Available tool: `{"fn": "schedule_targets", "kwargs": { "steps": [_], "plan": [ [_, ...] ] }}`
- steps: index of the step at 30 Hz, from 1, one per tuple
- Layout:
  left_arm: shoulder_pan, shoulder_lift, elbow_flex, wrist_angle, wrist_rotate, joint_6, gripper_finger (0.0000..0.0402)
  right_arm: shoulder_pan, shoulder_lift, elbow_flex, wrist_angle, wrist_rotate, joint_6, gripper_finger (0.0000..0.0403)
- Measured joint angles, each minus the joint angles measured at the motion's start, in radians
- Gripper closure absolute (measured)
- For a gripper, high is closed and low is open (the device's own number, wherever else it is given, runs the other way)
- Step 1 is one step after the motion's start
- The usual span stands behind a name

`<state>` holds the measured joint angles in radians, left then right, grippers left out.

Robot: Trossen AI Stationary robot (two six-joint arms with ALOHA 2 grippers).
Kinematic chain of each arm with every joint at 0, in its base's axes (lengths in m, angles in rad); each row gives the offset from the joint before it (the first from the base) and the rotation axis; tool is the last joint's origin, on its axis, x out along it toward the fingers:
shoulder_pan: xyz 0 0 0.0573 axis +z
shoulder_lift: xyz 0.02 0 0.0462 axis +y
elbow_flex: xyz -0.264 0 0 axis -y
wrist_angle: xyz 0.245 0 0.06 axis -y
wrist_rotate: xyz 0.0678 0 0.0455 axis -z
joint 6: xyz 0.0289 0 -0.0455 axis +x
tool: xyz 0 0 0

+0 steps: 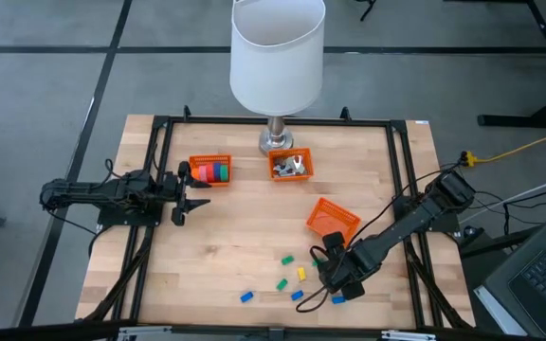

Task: Pick and place Stapler, Stapler remover, tape
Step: Put the blue stapler into the bottom orange bin

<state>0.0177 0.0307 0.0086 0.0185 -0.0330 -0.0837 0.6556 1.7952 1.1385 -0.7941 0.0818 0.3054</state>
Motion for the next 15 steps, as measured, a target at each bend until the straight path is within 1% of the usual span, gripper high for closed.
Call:
{"fn": "schedule_targets", "kwargs": {
  "steps": [3, 15],
  "plan": [
    [0.000, 0.000, 0.000, 0.000, 0.000, 0.000, 0.0183, 0.000, 0.018, 0.000, 0.000, 0.000, 0.000, 0.0195],
    [0.000, 0.000, 0.000, 0.000, 0.000, 0.000, 0.0183, 0.000, 0.017, 0.000, -0.018, 0.004, -0.001, 0.0195]
  ]
}}
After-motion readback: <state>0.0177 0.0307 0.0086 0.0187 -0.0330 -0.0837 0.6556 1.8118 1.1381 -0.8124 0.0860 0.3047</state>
